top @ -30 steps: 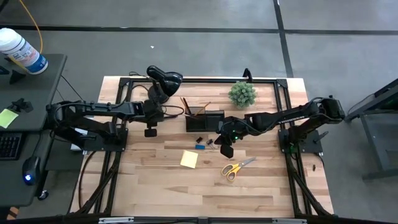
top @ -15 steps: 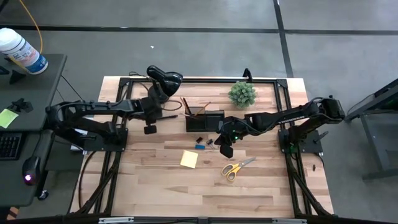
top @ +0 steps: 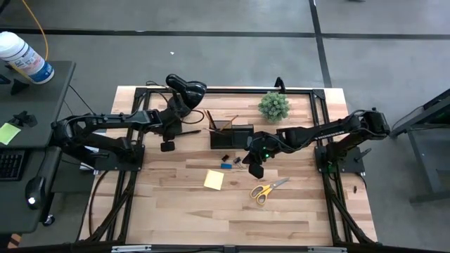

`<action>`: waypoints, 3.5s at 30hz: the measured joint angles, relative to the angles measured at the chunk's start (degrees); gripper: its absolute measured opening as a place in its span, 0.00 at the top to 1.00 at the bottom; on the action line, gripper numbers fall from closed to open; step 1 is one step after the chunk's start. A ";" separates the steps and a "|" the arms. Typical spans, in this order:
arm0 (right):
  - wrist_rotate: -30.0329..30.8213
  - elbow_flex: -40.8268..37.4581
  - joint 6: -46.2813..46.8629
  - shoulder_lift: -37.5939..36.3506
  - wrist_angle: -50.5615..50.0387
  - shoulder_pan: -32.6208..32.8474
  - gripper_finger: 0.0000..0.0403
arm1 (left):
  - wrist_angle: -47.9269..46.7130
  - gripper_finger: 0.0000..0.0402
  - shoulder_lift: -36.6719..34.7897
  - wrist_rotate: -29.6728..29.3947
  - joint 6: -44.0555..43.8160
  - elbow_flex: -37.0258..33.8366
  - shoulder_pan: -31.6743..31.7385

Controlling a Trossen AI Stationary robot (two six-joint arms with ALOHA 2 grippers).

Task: Pick and place office supplies into organizer
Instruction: Put the black pen into the black desk organizer

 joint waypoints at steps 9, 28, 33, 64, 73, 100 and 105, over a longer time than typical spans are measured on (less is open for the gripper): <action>0.06 0.00 0.00 0.00 0.02 0.00 0.97 | -0.99 0.86 2.03 -0.73 -1.99 0.00 0.00; 0.17 0.00 -0.48 0.00 0.44 0.00 0.97 | -1.32 0.93 5.40 0.19 -2.52 0.24 0.00; 0.17 0.00 -0.48 0.00 0.44 0.00 0.97 | -1.49 0.97 5.40 0.56 -4.76 0.24 -0.02; -2.27 -0.02 -0.61 0.00 -3.15 0.17 0.97 | -10.11 0.99 -4.17 0.17 -20.66 4.10 -14.41; -2.97 -0.02 -1.06 0.00 -3.15 1.43 0.97 | -9.79 1.00 -4.22 -0.75 -25.29 4.24 -19.67; -2.91 -0.02 -1.53 0.00 -3.52 2.16 0.97 | 14.67 0.64 4.36 3.61 -23.96 4.33 -19.54; -2.90 -0.02 -1.53 0.00 -3.52 2.16 0.97 | 16.70 0.49 6.43 3.29 -24.74 4.33 -19.54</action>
